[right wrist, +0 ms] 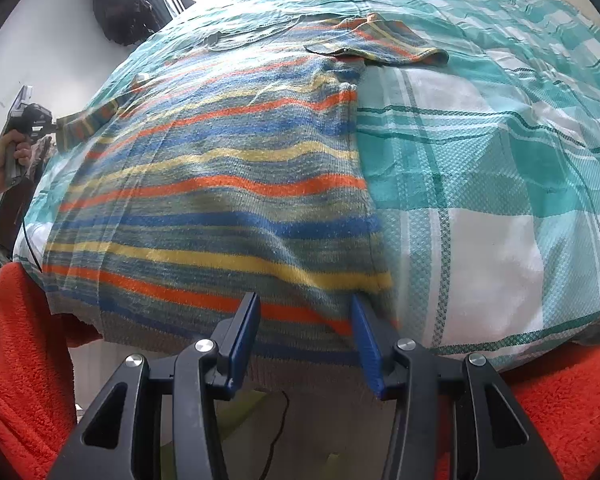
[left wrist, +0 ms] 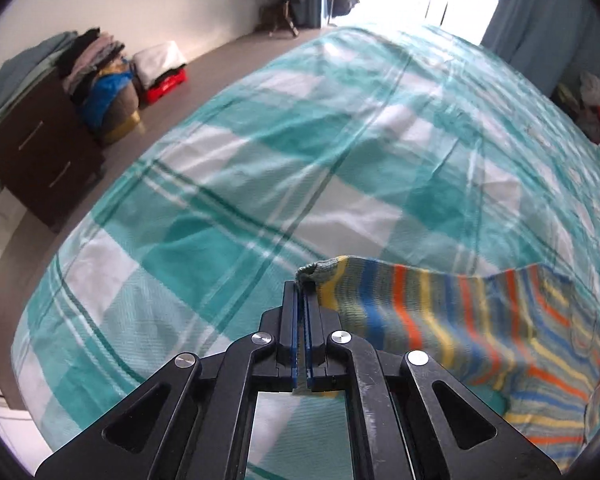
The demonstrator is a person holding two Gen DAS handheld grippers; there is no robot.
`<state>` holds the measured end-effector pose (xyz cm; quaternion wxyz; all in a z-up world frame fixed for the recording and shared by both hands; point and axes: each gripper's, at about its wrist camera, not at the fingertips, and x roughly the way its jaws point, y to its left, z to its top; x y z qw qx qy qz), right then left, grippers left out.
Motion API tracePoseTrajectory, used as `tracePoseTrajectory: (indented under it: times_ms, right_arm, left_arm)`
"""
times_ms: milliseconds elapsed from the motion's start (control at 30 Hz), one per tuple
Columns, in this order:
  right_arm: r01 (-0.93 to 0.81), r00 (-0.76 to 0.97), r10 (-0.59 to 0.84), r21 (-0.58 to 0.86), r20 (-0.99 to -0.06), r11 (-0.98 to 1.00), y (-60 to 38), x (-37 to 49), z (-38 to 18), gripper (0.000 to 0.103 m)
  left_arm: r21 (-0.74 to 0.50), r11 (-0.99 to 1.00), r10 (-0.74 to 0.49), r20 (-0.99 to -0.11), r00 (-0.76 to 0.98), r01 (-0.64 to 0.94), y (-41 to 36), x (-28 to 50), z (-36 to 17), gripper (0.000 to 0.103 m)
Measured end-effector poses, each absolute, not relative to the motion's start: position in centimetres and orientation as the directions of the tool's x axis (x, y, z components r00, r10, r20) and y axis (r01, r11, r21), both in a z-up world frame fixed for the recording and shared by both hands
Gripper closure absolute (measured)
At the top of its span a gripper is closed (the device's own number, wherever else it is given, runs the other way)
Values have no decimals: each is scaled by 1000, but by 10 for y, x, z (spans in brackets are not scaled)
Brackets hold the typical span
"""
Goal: Fold small clothes
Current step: 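Grasp a sleeve cuff with the left gripper and lay it across the body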
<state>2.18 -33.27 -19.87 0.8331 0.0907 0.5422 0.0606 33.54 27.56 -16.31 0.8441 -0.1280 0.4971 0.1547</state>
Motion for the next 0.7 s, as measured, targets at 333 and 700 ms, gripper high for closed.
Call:
tracePoseTrajectory:
  times_ms: [333,700]
  right_arm:
    - [-14,396,181,191,-900,981,-327,23,-201,56]
    - [-8,402,159,170,-902,985,-325,22,-201,56]
  left_arm:
    - [-219,899,-37,-902,430,-380,282,306,-196,39]
    - [117,940,228,-914,336,-321,235,303,-205,96]
